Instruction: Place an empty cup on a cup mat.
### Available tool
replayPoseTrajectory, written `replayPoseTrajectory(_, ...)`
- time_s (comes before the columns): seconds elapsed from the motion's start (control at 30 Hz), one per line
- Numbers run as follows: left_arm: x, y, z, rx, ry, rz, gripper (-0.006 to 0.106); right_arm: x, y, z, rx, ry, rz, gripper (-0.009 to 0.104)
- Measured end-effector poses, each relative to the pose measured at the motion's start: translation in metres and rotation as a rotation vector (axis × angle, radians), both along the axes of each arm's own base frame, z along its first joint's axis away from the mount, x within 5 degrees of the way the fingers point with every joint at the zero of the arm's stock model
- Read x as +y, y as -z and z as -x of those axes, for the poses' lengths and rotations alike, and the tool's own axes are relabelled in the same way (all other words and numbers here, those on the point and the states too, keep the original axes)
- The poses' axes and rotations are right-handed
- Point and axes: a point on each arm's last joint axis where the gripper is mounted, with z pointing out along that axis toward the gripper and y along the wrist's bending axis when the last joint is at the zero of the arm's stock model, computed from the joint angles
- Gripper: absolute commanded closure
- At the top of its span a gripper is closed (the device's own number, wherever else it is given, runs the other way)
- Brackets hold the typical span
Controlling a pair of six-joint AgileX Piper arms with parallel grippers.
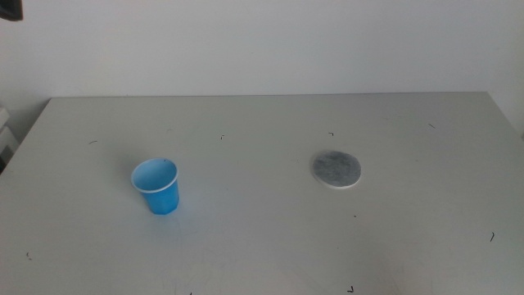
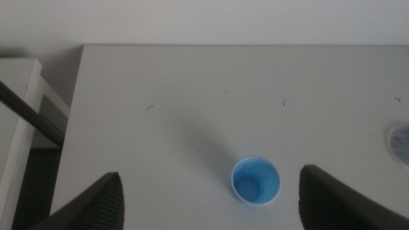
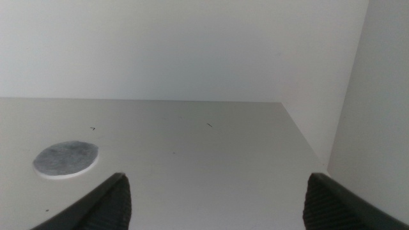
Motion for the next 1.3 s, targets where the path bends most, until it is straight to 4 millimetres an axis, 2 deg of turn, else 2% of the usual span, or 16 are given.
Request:
replayPoseTrajectory(0.47, -0.007, 0.055, -0.071, 0.282, 0.022, 0.036, -0.005, 0.0, 0.0, 0.0, 0.0, 0.0, 0.0, 0.001)
replayPoseTrajectory(0.9, -0.011, 0.14, -0.136, 0.551, 0.022, 0.049, -0.005, 0.0, 0.0, 0.0, 0.0, 0.0, 0.0, 0.001)
replayPoseTrajectory(1.3, -0.046, 0.209, -0.171, 0.673, 0.099, 0.004, -0.005, 0.0, 0.0, 0.0, 0.0, 0.0, 0.0, 0.001)
